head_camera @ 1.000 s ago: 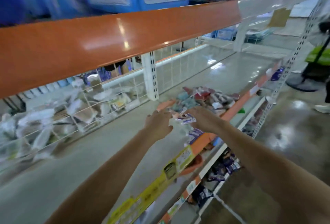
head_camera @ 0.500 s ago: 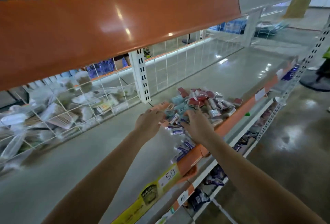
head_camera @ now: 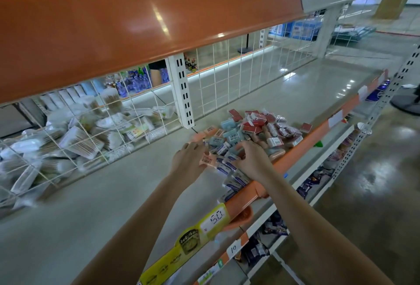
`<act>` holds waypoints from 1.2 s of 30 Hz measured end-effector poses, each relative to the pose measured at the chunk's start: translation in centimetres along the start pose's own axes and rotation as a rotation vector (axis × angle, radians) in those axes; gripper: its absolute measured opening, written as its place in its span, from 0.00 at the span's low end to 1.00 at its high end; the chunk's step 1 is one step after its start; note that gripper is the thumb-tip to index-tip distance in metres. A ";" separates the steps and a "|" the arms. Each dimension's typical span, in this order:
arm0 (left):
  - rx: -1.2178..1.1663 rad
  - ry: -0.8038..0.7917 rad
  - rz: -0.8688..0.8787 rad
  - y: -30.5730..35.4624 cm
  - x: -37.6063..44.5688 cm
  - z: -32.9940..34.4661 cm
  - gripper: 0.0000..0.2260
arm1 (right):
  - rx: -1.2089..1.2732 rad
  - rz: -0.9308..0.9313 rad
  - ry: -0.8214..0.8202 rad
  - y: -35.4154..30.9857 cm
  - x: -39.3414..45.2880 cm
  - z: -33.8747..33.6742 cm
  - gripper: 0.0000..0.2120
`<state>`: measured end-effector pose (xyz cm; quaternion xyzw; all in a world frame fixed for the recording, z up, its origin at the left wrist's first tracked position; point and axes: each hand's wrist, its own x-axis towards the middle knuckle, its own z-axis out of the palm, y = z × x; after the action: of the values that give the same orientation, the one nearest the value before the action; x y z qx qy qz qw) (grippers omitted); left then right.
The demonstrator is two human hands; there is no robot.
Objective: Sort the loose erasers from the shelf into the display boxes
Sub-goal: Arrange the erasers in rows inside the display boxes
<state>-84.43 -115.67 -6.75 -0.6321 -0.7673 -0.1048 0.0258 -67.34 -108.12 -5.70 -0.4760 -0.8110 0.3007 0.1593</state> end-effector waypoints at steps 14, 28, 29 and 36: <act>-0.478 0.153 -0.188 -2.6 -5.4 -3.1 0.04 | 0.157 -0.213 0.056 -2.1 -2.0 0.8 0.12; -1.261 0.314 -0.695 -6.5 -17.9 -8.1 0.03 | 0.542 -0.437 -0.217 -11.9 -7.3 7.7 0.08; -1.261 0.357 -0.720 -7.2 -19.1 -8.6 0.05 | 0.543 -0.475 -0.247 -12.9 -7.8 8.5 0.08; -1.267 0.587 -0.856 -11.6 -29.4 -13.4 0.08 | 0.557 -0.683 -0.407 -20.7 -13.0 13.9 0.09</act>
<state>-91.17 -148.67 -0.23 -0.1260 -0.6994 -0.6806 -0.1785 -82.42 -131.67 -2.77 -0.0535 -0.8243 0.5237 0.2084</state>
